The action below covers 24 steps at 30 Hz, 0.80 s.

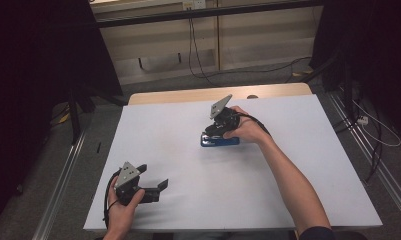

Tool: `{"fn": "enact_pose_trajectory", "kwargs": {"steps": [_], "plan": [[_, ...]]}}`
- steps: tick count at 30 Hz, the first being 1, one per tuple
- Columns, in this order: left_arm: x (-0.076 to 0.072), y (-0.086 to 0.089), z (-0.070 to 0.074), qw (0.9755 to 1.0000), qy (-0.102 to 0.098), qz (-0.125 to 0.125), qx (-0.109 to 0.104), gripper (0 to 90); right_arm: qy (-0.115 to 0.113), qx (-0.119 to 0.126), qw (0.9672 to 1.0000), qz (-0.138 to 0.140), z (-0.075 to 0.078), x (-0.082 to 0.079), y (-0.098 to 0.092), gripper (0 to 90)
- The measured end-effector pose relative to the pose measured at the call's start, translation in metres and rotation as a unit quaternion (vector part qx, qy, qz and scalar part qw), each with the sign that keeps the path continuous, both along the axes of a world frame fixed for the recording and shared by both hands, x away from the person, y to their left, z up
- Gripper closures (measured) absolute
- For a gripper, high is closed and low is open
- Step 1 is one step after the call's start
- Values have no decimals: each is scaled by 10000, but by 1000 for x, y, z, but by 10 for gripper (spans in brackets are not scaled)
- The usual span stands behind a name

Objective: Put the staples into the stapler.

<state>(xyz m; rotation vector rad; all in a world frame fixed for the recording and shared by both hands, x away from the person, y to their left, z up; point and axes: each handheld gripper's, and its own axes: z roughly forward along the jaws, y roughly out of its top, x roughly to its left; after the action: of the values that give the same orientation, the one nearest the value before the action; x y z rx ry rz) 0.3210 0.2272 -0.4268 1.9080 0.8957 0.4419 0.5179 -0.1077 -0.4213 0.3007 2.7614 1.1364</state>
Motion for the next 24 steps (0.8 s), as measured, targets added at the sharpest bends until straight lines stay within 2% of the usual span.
{"fn": "enact_pose_trajectory", "kwargs": {"steps": [16, 18, 21, 24], "plan": [[0, 0, 0, 10000, -19, -4, 4, 47, 50, 70, 9999, -140, -2, -1, 2, 748], [0, 0, 0, 10000, -7, 4, -8, 47, 57, 115, 9998, -181, -2, 0, 1, 720], [0, 1, 0, 10000, -5, 7, -2, 47, 102, 253, 9987, -433, -1, 1, -2, 607], [0, 0, 0, 10000, -4, 9, -10, 47, 117, 337, 9976, -602, 1, 2, -6, 588]]}}
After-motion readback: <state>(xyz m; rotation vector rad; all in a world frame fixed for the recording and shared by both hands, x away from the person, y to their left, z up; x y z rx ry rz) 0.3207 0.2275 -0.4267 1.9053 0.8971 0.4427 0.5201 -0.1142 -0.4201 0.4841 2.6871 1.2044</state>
